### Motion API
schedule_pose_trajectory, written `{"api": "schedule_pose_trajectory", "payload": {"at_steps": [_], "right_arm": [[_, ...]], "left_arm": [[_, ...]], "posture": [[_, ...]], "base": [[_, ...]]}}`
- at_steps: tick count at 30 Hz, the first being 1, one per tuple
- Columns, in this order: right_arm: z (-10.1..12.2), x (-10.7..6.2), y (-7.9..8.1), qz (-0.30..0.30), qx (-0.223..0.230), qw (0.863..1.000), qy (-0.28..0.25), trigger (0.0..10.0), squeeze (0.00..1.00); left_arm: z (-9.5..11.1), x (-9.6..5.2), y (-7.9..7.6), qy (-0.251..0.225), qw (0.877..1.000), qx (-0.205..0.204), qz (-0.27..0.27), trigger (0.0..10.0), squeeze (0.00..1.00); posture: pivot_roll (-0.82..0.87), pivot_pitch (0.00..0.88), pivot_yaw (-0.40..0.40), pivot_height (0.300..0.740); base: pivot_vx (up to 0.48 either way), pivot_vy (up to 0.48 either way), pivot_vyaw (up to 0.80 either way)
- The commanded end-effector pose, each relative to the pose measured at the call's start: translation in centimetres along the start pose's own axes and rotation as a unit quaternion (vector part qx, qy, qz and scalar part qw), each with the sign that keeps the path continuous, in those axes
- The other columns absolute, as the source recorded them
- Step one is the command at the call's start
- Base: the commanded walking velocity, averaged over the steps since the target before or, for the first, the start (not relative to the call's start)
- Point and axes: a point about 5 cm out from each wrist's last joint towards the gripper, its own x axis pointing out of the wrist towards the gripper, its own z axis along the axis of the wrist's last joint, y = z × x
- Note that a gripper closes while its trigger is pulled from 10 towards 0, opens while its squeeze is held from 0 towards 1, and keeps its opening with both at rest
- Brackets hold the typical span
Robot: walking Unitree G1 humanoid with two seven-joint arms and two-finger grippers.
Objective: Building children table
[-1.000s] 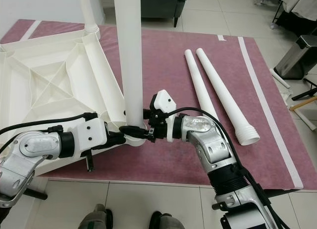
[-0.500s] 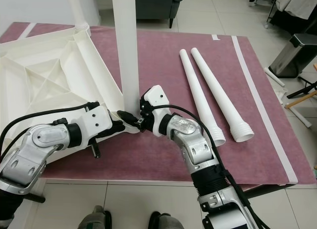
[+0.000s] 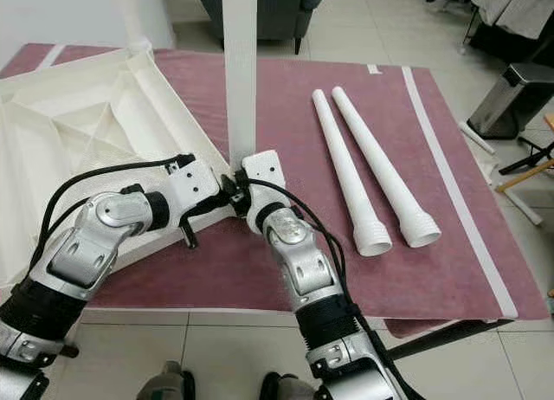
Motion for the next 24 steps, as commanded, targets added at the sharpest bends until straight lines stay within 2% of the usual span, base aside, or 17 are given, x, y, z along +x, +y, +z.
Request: {"api": "schedule_pose_trajectory", "payload": {"at_steps": [1, 3, 5, 8, 9, 10, 11, 12, 14, 15, 16, 17, 18, 19, 20, 21, 24], "right_arm": [[-2.1, 0.0, 1.1, 0.004, -0.024, 0.998, 0.054, 0.0, 0.00], [-1.8, 0.7, 0.7, -0.055, 0.001, 0.997, 0.057, 0.0, 0.00], [-1.7, 1.0, 0.7, -0.076, 0.015, 0.995, 0.062, 0.0, 0.00], [-1.3, 1.2, 1.4, -0.069, 0.031, 0.996, 0.050, 0.0, 0.00], [-0.9, 1.2, 1.9, -0.044, 0.032, 0.998, 0.034, 0.2, 0.00], [-0.7, 1.0, 2.4, -0.016, 0.024, 0.999, 0.022, 10.0, 0.00], [-0.7, 1.0, 2.4, -0.016, 0.024, 0.999, 0.022, 10.0, 0.00], [-0.7, 0.5, 2.7, 0.029, 0.012, 1.000, 0.005, 10.0, 0.00], [-0.8, 0.3, 2.7, 0.044, 0.006, 0.999, 0.001, 10.0, 0.00], [-0.8, 0.2, 2.5, 0.048, 0.005, 0.999, -0.001, 10.0, 0.25], [-0.8, 0.2, 2.5, 0.048, 0.005, 0.999, -0.001, 10.0, 0.25], [-0.9, 0.1, 2.2, 0.047, 0.003, 0.999, -0.001, 10.0, 1.00], [-0.9, 0.0, 1.7, 0.050, 0.007, 0.999, -0.003, 10.0, 1.00], [-0.9, 0.0, 1.7, 0.050, 0.007, 0.999, -0.003, 10.0, 1.00], [-0.9, 0.0, 1.3, 0.052, 0.009, 0.999, -0.006, 10.0, 1.00], [-0.5, -0.1, 1.0, 0.064, 0.016, 0.998, -0.017, 10.0, 1.00], [0.0, -0.2, 0.8, 0.079, 0.023, 0.996, -0.030, 10.0, 1.00]], "left_arm": [[2.3, 0.8, -0.2, -0.049, 0.998, 0.035, 0.019, 0.0, 0.00], [2.1, 1.4, -0.3, -0.040, 0.999, 0.032, 0.019, 0.0, 0.00], [2.0, 1.6, -0.5, -0.038, 0.999, 0.031, 0.016, 0.0, 0.00], [1.9, 1.8, -0.7, -0.036, 0.999, 0.030, 0.015, 0.0, 0.00], [1.8, 1.7, -0.7, -0.036, 0.999, 0.029, 0.013, 0.0, 0.00], [1.7, 1.5, -0.9, -0.036, 0.999, 0.031, 0.008, 0.0, 0.00], [1.7, 1.5, -0.9, -0.036, 0.999, 0.031, 0.008, 0.0, 0.00], [1.5, 1.0, -1.5, -0.041, 0.998, 0.036, -0.014, 10.0, 0.00], [1.4, 0.6, -1.9, -0.046, 0.998, 0.040, -0.028, 10.0, 0.00], [1.3, 0.2, -2.1, -0.050, 0.997, 0.043, -0.037, 10.0, 0.00], [1.3, 0.2, -2.1, -0.050, 0.997, 0.043, -0.037, 10.0, 0.00], [1.3, -0.2, -2.2, -0.053, 0.997, 0.046, -0.042, 10.0, 0.00], [1.1, -0.8, -2.3, -0.057, 0.996, 0.049, -0.051, 10.0, 0.20], [1.1, -0.8, -2.3, -0.057, 0.996, 0.049, -0.051, 10.0, 0.20], [1.0, -1.3, -2.2, -0.058, 0.995, 0.054, -0.055, 10.0, 0.39], [1.0, -1.8, -1.9, -0.061, 0.995, 0.052, -0.053, 10.0, 1.00], [1.0, -2.3, -1.6, -0.064, 0.995, 0.052, -0.052, 10.0, 1.00]], "posture": [[0.14, 0.153, -0.013, 0.740], [0.14, 0.155, -0.013, 0.740], [0.14, 0.155, -0.014, 0.740], [0.15, 0.157, -0.017, 0.740], [0.15, 0.160, -0.018, 0.740], [0.15, 0.163, -0.018, 0.740], [0.15, 0.163, -0.018, 0.740], [0.15, 0.167, -0.018, 0.740], [0.15, 0.168, -0.017, 0.740], [0.14, 0.169, -0.014, 0.740], [0.14, 0.169, -0.014, 0.740], [0.14, 0.170, -0.014, 0.740], [0.14, 0.171, -0.014, 0.740], [0.14, 0.171, -0.014, 0.740], [0.14, 0.171, -0.014, 0.740], [0.14, 0.171, -0.014, 0.740], [0.14, 0.170, -0.014, 0.740]], "base": [[0.000, 0.000, 0.00], [0.000, 0.000, 0.00], [0.000, 0.000, 0.00], [0.000, 0.000, 0.00], [0.000, 0.000, 0.00], [0.000, 0.000, 0.00], [0.000, 0.000, 0.00], [0.000, 0.000, 0.00], [0.000, 0.000, 0.00], [0.000, 0.000, 0.00], [0.000, 0.000, 0.00], [0.000, 0.000, 0.00], [0.000, 0.000, 0.00], [0.000, 0.000, 0.00], [0.000, 0.000, 0.00], [0.000, 0.000, 0.00], [0.000, 0.000, 0.00]]}}
